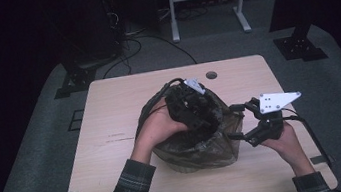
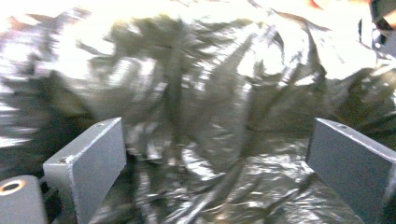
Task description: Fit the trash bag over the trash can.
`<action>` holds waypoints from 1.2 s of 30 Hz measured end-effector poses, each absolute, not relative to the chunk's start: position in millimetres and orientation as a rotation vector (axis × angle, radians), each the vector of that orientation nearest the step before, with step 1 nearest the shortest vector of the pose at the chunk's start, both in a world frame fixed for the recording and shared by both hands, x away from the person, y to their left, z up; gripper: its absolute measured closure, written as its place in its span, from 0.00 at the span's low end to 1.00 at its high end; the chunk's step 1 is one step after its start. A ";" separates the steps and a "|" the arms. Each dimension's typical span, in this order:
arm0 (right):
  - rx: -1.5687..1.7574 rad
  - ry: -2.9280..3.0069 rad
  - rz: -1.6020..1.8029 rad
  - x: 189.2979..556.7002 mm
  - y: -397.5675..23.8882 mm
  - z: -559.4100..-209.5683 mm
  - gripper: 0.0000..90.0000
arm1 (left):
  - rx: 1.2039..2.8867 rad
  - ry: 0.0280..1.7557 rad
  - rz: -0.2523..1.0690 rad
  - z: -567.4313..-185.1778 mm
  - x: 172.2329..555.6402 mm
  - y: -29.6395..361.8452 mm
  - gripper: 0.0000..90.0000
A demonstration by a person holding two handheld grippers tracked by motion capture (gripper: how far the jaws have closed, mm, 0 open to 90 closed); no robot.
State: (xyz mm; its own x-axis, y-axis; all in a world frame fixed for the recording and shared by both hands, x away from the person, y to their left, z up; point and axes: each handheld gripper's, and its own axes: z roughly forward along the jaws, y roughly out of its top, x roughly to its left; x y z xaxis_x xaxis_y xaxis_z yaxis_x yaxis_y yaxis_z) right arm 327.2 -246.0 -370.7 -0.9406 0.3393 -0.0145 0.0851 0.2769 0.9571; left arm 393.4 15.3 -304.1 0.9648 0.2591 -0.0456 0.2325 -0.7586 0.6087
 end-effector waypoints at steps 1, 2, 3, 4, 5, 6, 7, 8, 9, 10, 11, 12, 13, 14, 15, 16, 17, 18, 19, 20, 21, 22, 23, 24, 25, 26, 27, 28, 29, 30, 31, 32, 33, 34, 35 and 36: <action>0.395 2.329 1.723 326.8 -246.6 -370.6 0.11 | 2.457 0.351 0.062 -303.2 395.6 16.8 0.04; 0.395 2.329 1.723 326.8 -246.6 -370.6 0.11 | 2.452 0.364 0.065 -303.4 398.1 17.8 0.04; 0.395 2.329 1.722 326.7 -246.8 -370.7 0.11 | 2.463 0.366 0.079 -303.6 401.3 18.7 0.04; 0.394 2.330 1.720 326.8 -247.1 -370.8 0.11 | 2.467 0.376 0.088 -304.6 403.9 18.9 0.04; 0.393 2.330 1.718 326.7 -247.4 -370.8 0.11 | 2.465 0.390 0.087 -306.6 406.3 18.8 0.04; 0.395 2.331 1.720 326.4 -247.6 -370.8 0.11 | 2.476 0.398 0.090 -308.5 409.1 18.8 0.04; 0.396 2.329 1.723 326.2 -248.0 -370.8 0.11 | 2.487 0.408 0.094 -311.1 411.6 18.6 0.04; 0.397 2.328 1.724 325.9 -248.5 -370.7 0.11 | 2.493 0.424 0.095 -314.2 413.8 18.1 0.04; 0.398 2.327 1.723 325.8 -249.2 -370.6 0.11 | 2.509 0.424 0.099 -316.2 416.0 18.3 0.04; 0.401 2.327 1.721 325.7 -249.8 -370.7 0.11 | 2.510 0.434 0.101 -318.5 417.9 18.4 0.04; 0.400 2.329 1.716 325.7 -250.4 -370.7 0.11 | 2.514 0.441 0.093 -320.9 419.8 18.5 0.04; 0.399 2.327 1.715 325.5 -250.9 -370.8 0.11 | 2.515 0.448 0.082 -323.5 420.9 18.1 0.04; 0.399 2.327 1.716 325.5 -251.3 -370.9 0.11 | 2.526 0.445 0.096 -325.2 421.8 17.6 0.04; 0.402 2.326 1.718 325.3 -251.5 -371.0 0.11 | 2.540 0.450 0.107 -326.2 422.6 16.8 0.04; 0.404 2.326 1.718 325.1 -251.6 -371.2 0.11 | 2.548 0.454 0.112 -327.2 423.2 15.8 0.04; 0.404 2.325 1.718 325.0 -251.7 -371.4 0.11 | 2.553 0.454 0.109 -327.8 423.9 15.1 0.04; 0.404 2.327 1.716 324.8 -251.9 -371.6 0.11 | 2.548 0.459 0.104 -328.1 423.9 14.5 0.04; 0.405 2.329 1.711 324.5 -252.1 -371.7 0.11 | 2.542 0.458 0.099 -327.5 423.6 14.3 0.04; 0.405 2.329 1.711 324.5 -252.1 -371.7 0.11 | 2.529 0.455 0.100 -326.4 422.9 14.4 0.04; 0.407 2.328 1.713 324.2 -252.4 -371.6 0.11 | 2.516 0.450 0.101 -324.7 421.8 14.8 0.03; 0.408 2.326 1.715 324.1 -252.8 -371.5 0.11 | 2.506 0.439 0.106 -322.5 420.5 15.6 0.03; 0.409 2.325 1.716 323.9 -253.1 -371.3 0.11 | 2.496 0.431 0.105 -320.3 419.2 16.2 0.03; 0.408 2.324 1.715 323.9 -253.3 -371.2 0.11 | 2.485 0.426 0.102 -318.3 417.8 16.9 0.03; 0.411 2.323 1.716 323.8 -253.2 -371.2 0.11 | 2.480 0.424 0.103 -316.5 416.6 17.6 0.03; 0.413 2.323 1.716 323.8 -253.1 -371.2 0.11 | 2.474 0.422 0.112 -314.4 415.3 18.6 0.03; 0.414 2.324 1.716 323.8 -253.0 -371.2 0.11 | 2.465 0.420 0.117 -311.9 414.2 20.1 0.03; 0.417 2.324 1.714 323.8 -252.9 -371.3 0.11 | 2.450 0.418 0.120 -309.6 412.9 21.5 0.02; 0.422 2.326 1.714 324.0 -252.7 -371.5 0.11 | 2.438 0.415 0.120 -307.1 411.6 23.1 0.02; 0.424 2.327 1.713 324.2 -252.8 -371.6 0.11 | 2.427 0.410 0.123 -304.8 410.3 24.6 0.02; 0.426 2.326 1.714 324.2 -252.7 -371.6 0.11 | 2.411 0.413 0.125 -302.7 408.2 25.7 0.01; 0.432 2.326 1.714 324.2 -252.7 -371.6 0.11 | 2.396 0.412 0.132 -300.6 406.2 26.8 0.01; 0.437 2.327 1.713 324.2 -252.9 -371.5 0.11 | 2.386 0.407 0.140 -298.1 404.4 28.1 0.00; 0.442 2.326 1.713 324.3 -253.1 -371.4 0.11 | 2.377 0.399 0.143 -295.5 402.9 29.4 0.00; 0.452 2.325 1.710 324.3 -253.3 -371.3 0.11 | 2.357 0.395 0.137 -293.2 400.9 30.8 0.00; 0.456 2.325 1.706 324.7 -253.7 -371.1 0.11 | 2.342 0.388 0.134 -290.5 399.0 32.5 0.00; 0.463 2.325 1.703 324.8 -254.1 -371.1 0.11 | 2.326 0.381 0.137 -287.9 397.2 34.2 0.00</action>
State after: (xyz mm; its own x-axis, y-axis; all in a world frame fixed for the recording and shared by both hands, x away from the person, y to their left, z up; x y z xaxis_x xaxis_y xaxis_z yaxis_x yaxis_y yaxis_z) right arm 324.8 -254.1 -371.1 -0.9255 0.3786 0.0067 0.1207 0.2782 0.9529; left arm 397.2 34.2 -287.9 0.9496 0.3130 -0.0158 0.2314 -0.6661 0.7090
